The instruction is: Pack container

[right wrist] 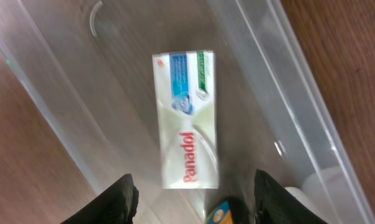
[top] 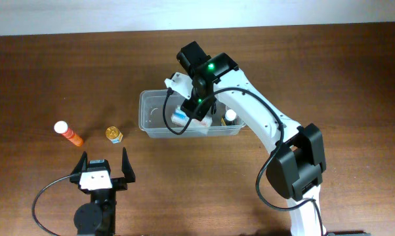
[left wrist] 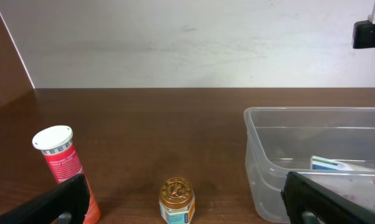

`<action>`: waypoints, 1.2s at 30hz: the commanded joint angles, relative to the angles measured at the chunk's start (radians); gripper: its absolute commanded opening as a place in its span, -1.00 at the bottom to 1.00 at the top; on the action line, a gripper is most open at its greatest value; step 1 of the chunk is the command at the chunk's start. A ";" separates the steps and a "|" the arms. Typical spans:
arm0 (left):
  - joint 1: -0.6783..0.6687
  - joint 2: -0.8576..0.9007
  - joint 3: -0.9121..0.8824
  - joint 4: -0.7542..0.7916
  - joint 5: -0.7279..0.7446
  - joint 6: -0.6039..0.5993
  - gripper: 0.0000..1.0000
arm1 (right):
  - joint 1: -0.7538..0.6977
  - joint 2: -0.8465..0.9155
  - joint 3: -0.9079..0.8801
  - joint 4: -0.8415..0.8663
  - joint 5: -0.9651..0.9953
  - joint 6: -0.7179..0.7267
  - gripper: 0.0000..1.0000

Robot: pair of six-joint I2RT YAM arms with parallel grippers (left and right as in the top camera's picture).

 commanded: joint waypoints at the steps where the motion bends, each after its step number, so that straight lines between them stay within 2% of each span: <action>1: 0.006 -0.006 -0.007 0.003 0.010 0.019 0.99 | -0.002 0.009 -0.009 -0.003 0.037 -0.066 0.07; 7: 0.006 -0.006 -0.007 0.003 0.010 0.019 0.99 | -0.003 0.009 -0.009 0.001 0.039 -0.098 0.09; 11: 0.006 -0.006 -0.007 0.003 0.010 0.019 0.99 | -0.003 0.008 -0.008 0.000 0.039 -0.077 0.43; 14: 0.006 -0.006 -0.007 0.003 0.010 0.019 0.99 | 0.000 0.008 -0.008 0.001 0.037 0.009 0.46; 19: 0.006 -0.006 -0.007 0.003 0.010 0.019 0.99 | 0.001 0.008 -0.008 0.000 0.016 0.191 0.22; 21: 0.006 -0.006 -0.007 0.003 0.010 0.019 0.99 | 0.001 0.008 -0.008 -0.004 -0.042 0.311 0.10; 24: 0.006 -0.006 -0.007 0.003 0.010 0.019 0.99 | 0.002 0.009 -0.009 -0.005 -0.084 0.397 0.00; 32: 0.006 -0.006 -0.007 0.003 0.010 0.019 0.99 | 0.063 0.010 -0.009 0.036 -0.084 0.666 0.00; 36: 0.006 -0.006 -0.007 0.003 0.010 0.019 0.99 | 0.093 0.010 -0.009 0.063 -0.022 0.774 -0.16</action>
